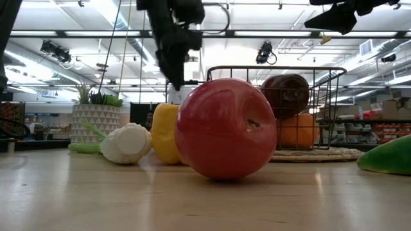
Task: Build produce basket
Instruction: Put the apple into the wire basket
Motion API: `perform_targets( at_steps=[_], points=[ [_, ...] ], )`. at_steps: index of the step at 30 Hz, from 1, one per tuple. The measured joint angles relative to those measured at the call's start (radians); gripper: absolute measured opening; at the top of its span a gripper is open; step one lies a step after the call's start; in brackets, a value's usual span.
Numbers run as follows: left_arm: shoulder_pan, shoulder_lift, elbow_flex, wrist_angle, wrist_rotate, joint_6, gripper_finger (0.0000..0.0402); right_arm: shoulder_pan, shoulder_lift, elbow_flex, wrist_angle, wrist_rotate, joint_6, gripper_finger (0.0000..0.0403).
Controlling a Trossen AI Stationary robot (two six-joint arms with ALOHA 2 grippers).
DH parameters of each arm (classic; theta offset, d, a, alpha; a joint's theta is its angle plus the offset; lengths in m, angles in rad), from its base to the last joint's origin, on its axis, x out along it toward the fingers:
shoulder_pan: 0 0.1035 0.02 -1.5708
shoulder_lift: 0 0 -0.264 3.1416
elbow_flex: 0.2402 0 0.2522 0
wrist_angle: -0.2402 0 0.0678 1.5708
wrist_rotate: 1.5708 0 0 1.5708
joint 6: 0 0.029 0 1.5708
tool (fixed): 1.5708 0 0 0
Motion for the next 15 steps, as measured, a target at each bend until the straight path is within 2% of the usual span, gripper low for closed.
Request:
perform_targets(
  at_steps=[8,11,15],
  points=[
    [0.098,-0.045,-0.251,0.208,-0.015,-0.111,0.0389,-0.001,0.002,0.0,0.006,0.005,-0.002,0.0358],
    [0.12,-0.044,-0.353,0.332,-0.015,-0.138,0.0389,-0.001,0.002,0.0,0.011,0.006,-0.004,0.0358],
    [0.123,-0.047,-0.418,0.434,0.01,-0.175,0.0389,-0.001,0.002,0.0,0.015,0.008,-0.008,0.0358]
  ],
)
